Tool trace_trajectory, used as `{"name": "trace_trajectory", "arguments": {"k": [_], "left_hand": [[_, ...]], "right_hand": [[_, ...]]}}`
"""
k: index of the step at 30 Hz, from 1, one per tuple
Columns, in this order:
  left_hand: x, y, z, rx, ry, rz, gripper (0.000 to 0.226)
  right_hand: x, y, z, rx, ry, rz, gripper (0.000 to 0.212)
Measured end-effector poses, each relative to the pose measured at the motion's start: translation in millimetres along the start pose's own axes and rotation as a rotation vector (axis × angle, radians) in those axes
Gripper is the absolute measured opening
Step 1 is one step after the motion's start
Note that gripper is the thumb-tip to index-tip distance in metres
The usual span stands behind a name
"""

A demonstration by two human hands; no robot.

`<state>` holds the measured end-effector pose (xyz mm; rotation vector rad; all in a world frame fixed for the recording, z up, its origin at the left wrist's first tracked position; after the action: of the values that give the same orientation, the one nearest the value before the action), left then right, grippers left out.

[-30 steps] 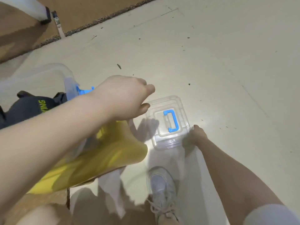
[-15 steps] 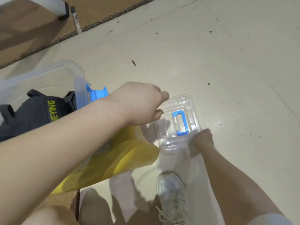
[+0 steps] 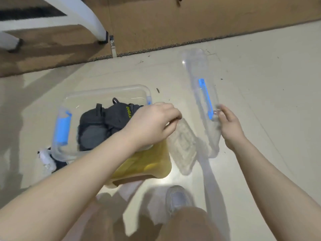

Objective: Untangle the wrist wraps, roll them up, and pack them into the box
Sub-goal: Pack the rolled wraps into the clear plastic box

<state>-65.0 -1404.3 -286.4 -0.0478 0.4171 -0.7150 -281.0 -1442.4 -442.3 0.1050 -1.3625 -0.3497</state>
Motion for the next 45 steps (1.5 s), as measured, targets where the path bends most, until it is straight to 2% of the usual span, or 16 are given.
{"name": "trace_trajectory", "arguments": {"k": [3,6,10,12,14,17,19,22,25,30,34,39,41,43,45], "left_hand": [[-20,58,61,-0.319,-0.072,-0.080,0.015],[-20,112,97,-0.435,-0.123,-0.104,0.011],[35,151,122,-0.502,-0.142,0.235,0.013],[70,163,122,-0.508,-0.071,0.426,0.024],[113,175,110,-0.450,-0.046,0.676,0.039],[168,192,67,-0.140,0.051,1.039,0.066],[179,197,42,-0.028,0.218,1.146,0.073],[186,193,44,-0.077,0.207,1.164,0.060],[196,190,56,-0.116,0.097,1.179,0.043],[212,179,52,-0.115,0.226,1.145,0.052],[206,179,44,-0.084,0.195,1.064,0.055],[193,170,39,0.018,-0.178,0.915,0.064],[192,164,39,0.035,-0.226,0.838,0.061],[189,160,37,0.063,-0.214,0.781,0.053],[181,153,37,0.091,-0.229,0.729,0.058]], "right_hand": [[69,11,-50,0.181,0.122,0.154,0.031],[123,22,-102,0.267,0.291,0.311,0.032],[162,29,-168,0.337,0.616,0.445,0.032],[168,32,-200,0.384,0.775,0.489,0.033],[166,32,-224,0.403,0.879,0.501,0.034],[163,31,-235,0.269,0.952,0.432,0.036],[167,32,-234,0.157,0.982,0.440,0.036],[171,24,-233,0.153,0.960,0.420,0.036],[163,10,-222,0.181,0.865,0.288,0.046],[130,1,-209,0.175,0.607,0.052,0.053],[133,3,-209,0.111,0.695,0.107,0.051],[133,6,-214,0.061,0.869,0.180,0.046],[131,4,-214,0.083,0.826,0.157,0.044],[127,1,-212,0.120,0.665,0.134,0.043],[125,-1,-211,0.134,0.512,0.126,0.042]]}}
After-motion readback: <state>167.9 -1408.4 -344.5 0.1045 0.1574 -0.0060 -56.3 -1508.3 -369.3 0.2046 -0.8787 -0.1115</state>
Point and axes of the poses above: each hand's wrist, its own y-axis away from the middle knuckle, its own z-axis out of the back of the hand, x = y × z, the point moved 9 cm from there along -y, towards the middle knuckle, and after that the axes turned 5 degrees about x, right-handed, at the moved point
